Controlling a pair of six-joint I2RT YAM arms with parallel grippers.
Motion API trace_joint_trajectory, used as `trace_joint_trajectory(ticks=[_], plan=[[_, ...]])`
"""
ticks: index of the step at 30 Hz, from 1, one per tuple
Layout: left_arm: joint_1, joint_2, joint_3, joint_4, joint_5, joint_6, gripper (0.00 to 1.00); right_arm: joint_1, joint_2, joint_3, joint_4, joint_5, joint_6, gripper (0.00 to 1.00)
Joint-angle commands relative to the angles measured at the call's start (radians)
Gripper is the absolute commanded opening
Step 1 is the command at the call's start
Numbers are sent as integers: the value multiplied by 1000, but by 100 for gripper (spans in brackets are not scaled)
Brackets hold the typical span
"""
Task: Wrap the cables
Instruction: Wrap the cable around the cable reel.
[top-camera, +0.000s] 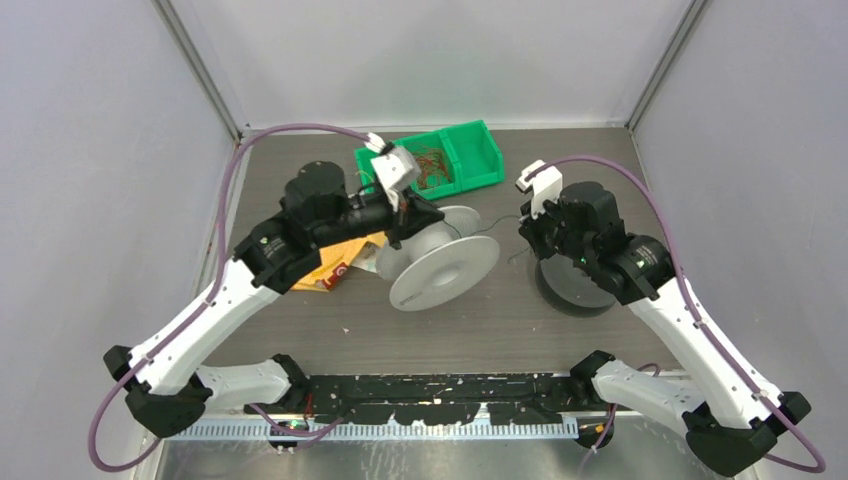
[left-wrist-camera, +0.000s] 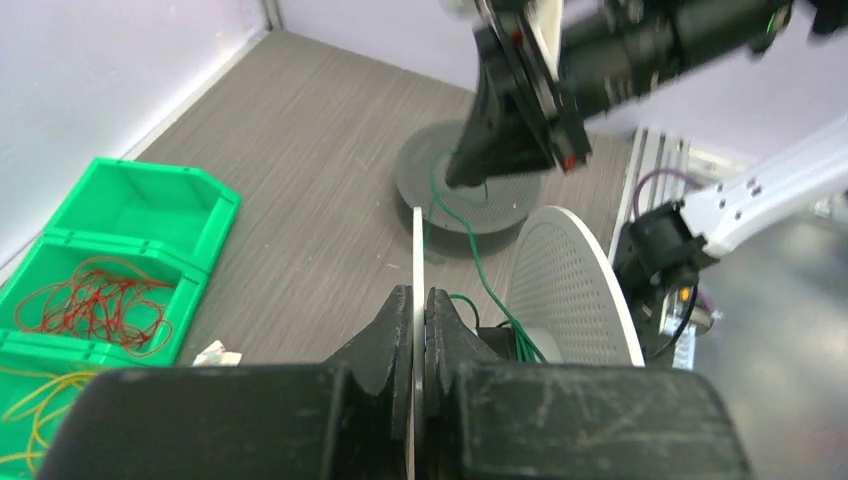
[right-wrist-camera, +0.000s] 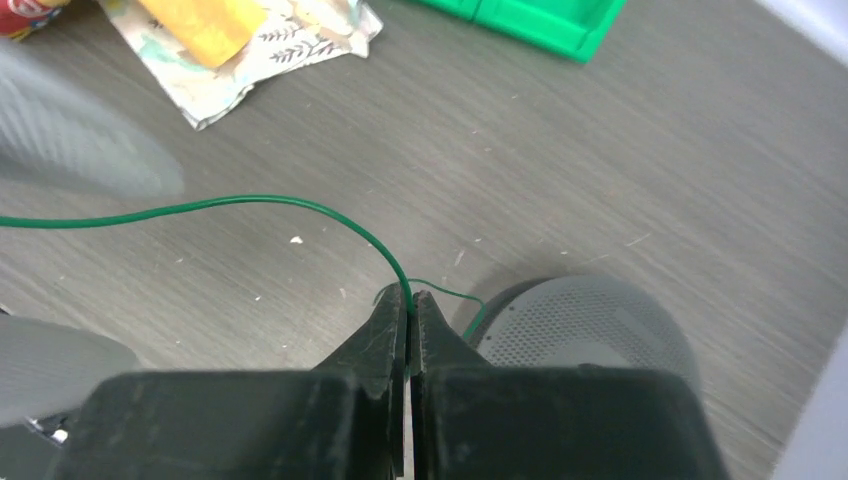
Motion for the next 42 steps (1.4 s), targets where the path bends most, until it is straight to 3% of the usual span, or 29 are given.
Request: trace_joint_trajectory(ticks=[1,4,10,13,16,23,29,38,39,41,42], plan=[[115,-65,82,118,168,-183,0,-17,-52,-113,153,-140,53,3],[138,-63,94,183,167,-258,0,-18,-88,-213,271,-210,114,18],[140,-41,124,305,130,-344,0,-17,-106,-422,655,-336,357,35],[140,-26,147,336,108,-350,0,-17,-73,-530,951,-365,509,39],[140,-16,172,345,99,-350,0,-15,-4,-595,1132,-363,592,41],[140,-16,197,352,53,-324,0,-9,55,-631,1241,-358,659,44],[140,-14,200,355,23,-301,0,-9,35,-657,1237,-342,668,39],[140,-21,209,356,-8,-283,0,-9,21,-702,1229,-323,680,43],[140,-22,208,357,-11,-283,0,-9,20,-705,1228,-322,681,40],[140,-27,201,363,-22,-283,0,-8,18,-709,1221,-323,682,12],[140,-30,195,366,-41,-282,0,-9,17,-709,1211,-324,683,2]])
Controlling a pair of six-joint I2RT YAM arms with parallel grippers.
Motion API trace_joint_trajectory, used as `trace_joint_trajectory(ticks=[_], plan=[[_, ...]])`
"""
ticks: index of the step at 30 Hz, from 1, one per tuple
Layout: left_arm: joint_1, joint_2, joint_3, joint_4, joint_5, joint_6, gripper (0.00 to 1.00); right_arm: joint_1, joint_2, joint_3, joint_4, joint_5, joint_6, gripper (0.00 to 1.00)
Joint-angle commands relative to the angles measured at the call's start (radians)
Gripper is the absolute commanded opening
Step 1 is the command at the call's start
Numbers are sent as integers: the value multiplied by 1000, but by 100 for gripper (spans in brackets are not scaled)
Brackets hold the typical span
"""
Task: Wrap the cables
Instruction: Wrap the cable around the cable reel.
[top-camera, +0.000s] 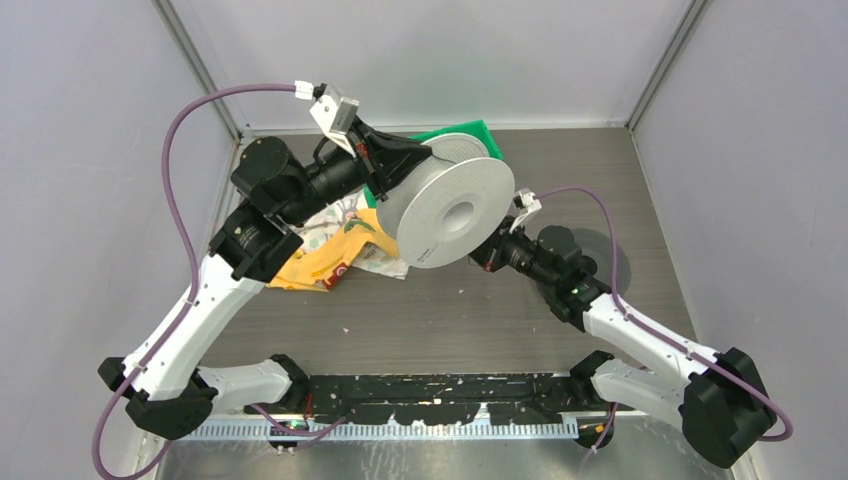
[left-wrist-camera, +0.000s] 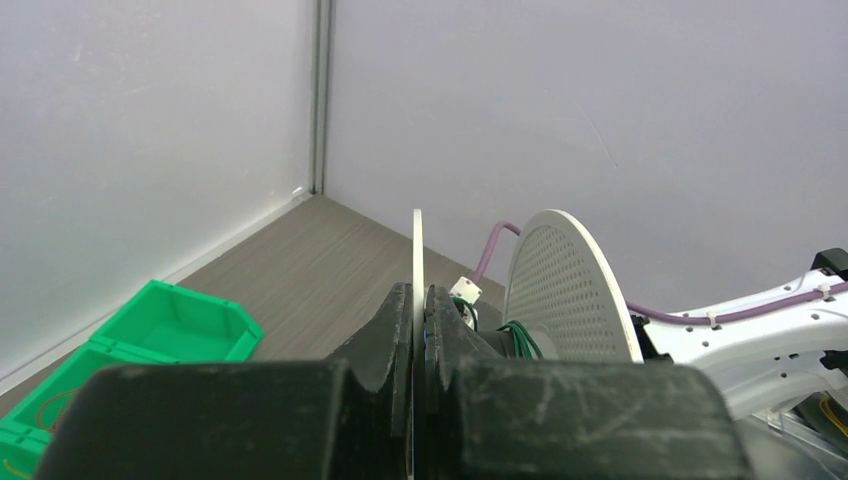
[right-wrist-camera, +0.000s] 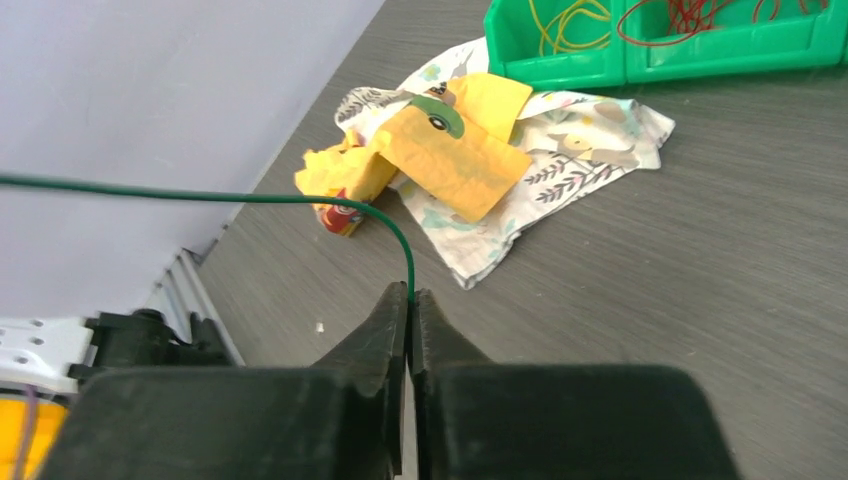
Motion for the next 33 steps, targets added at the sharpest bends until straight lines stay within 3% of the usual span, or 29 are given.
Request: trace_joint_trajectory(ticks=[1,7,13,19,24,33], plan=[[1,-37,37,136,-70,7,0,6,-32,-3,25,12,9,1],[1,-59,-81,233,-376,22,0,38,-81,28,-139,8,14,1],[-5,-5,-177,292,-623,14,0,286,-108,137,-344,163,-38,1],[-99,88,-202,290,-836,145,0,450,-37,326,-497,232,-74,1],[-152,124,-218,252,-838,208,0,470,33,519,-609,260,-133,1],[-156,65,-297,81,-547,219,0,430,139,889,-893,325,-393,1]])
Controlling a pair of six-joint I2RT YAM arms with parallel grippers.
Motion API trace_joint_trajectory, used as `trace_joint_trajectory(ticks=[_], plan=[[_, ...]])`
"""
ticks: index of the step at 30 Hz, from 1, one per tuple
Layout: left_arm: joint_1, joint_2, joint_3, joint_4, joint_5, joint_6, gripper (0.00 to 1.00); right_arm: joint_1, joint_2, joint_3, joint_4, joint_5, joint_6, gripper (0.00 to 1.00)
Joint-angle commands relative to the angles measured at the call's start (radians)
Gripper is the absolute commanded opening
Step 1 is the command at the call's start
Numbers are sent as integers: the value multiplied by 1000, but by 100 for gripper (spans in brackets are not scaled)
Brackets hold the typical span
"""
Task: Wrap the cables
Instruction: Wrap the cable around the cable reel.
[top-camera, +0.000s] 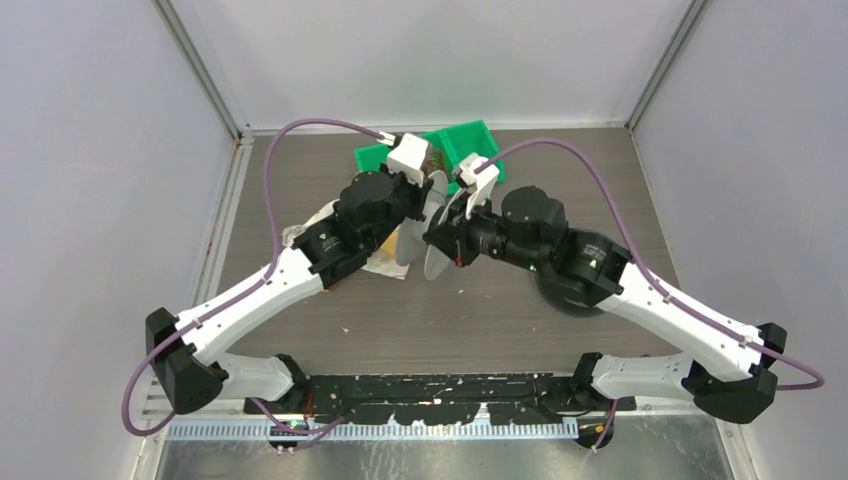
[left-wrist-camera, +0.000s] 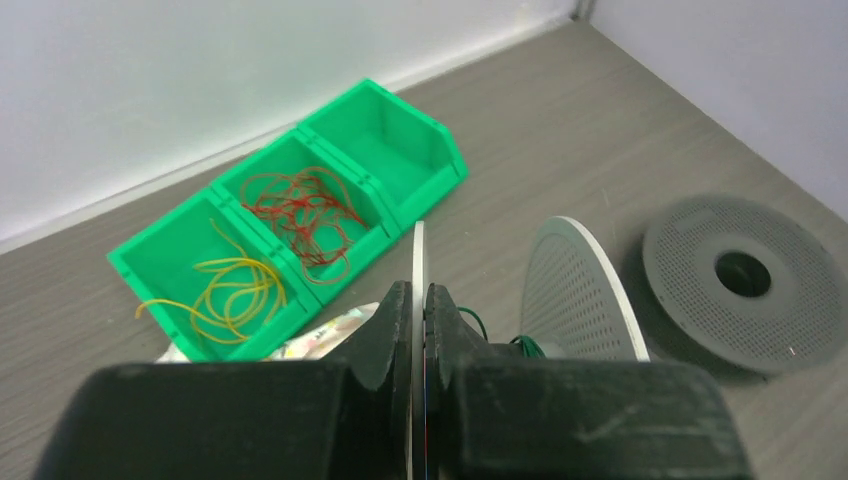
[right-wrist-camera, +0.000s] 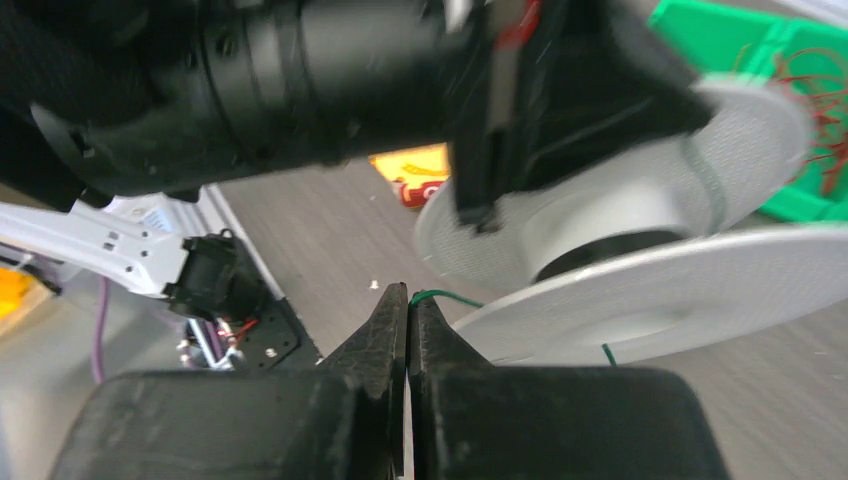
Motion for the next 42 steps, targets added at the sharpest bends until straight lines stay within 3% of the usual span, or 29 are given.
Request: trace_joint_trajectory(ticks=[1,9,16,25,30,33,34,36,39,40,42], plan=[[1,-91,-20,-19,149,28,0,-39,33,156,-146,33,-162,1],[2,-167,-20,-147,409,133,0,-142,-5,126,-191,96,-227,1],[2,-208,78,-266,536,155,0,-254,-59,27,-191,73,-208,2],[5,-240,165,-266,565,118,0,-346,-105,-100,-80,-65,-120,26],[7,-243,210,-271,574,106,0,-375,-104,-119,-46,-99,-75,28],[7,-252,235,-275,558,101,0,-404,-128,-130,-39,-102,-54,28],[8,-263,246,-270,547,101,0,-434,-164,-160,-9,-139,-28,14],[10,-270,249,-265,545,101,0,-444,-184,-183,24,-165,-7,3],[12,-271,248,-260,534,101,0,-449,-182,-190,30,-178,7,6],[14,-272,246,-259,531,101,0,-449,-180,-194,32,-183,8,1],[16,-273,243,-253,525,101,0,-451,-187,-213,55,-189,25,0]])
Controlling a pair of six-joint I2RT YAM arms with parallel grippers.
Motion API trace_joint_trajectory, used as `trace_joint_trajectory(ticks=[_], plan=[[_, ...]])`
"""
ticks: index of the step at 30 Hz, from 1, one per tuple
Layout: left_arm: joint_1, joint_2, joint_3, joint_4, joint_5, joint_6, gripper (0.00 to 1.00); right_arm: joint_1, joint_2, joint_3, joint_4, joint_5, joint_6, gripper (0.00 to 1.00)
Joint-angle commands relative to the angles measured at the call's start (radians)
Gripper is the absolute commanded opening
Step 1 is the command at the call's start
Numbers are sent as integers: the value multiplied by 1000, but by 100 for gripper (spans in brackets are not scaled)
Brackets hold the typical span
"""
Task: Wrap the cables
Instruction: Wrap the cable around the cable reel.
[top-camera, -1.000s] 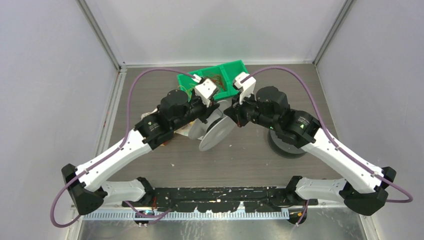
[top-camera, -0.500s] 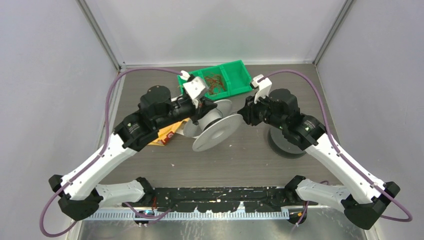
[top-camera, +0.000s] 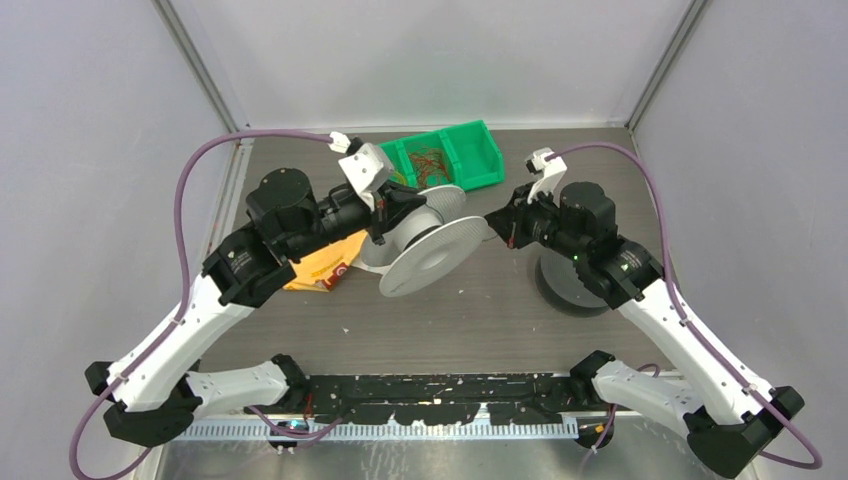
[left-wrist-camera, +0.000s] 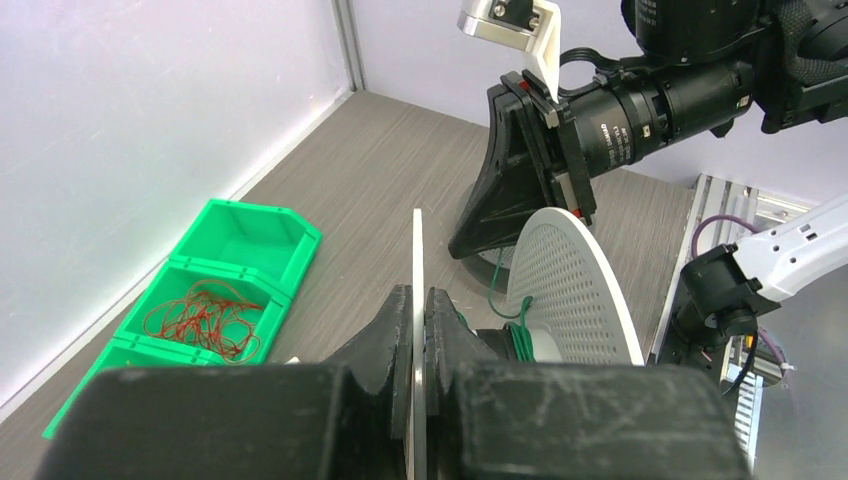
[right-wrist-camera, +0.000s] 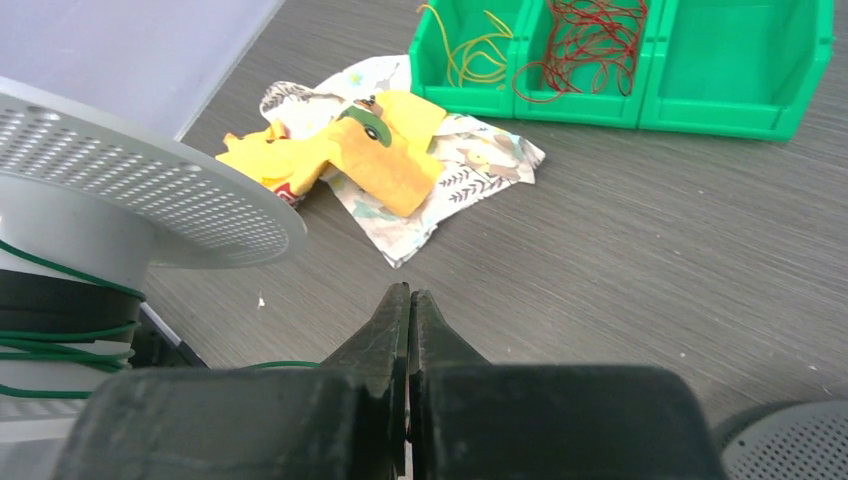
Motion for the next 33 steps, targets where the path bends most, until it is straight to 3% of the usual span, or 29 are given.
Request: trace_joint_trajectory(ticks=[1,8,15,22,28,33], plan=[[10,-37,47,88,-20,-20,0,-2,-16,-27,99,-43,48,0],[11,-48,31,162,-114,-103,0,-3,-29,-89,168,-11,147,0],[14,-56,-20,320,-378,-291,0,4,-39,-263,413,-32,323,1],[16,-30,-123,420,-590,-441,0,75,-26,-394,634,51,444,1],[16,-40,-267,489,-768,-649,0,108,0,-453,702,122,529,1],[14,-27,-267,439,-866,-727,0,134,43,-463,733,159,542,1]])
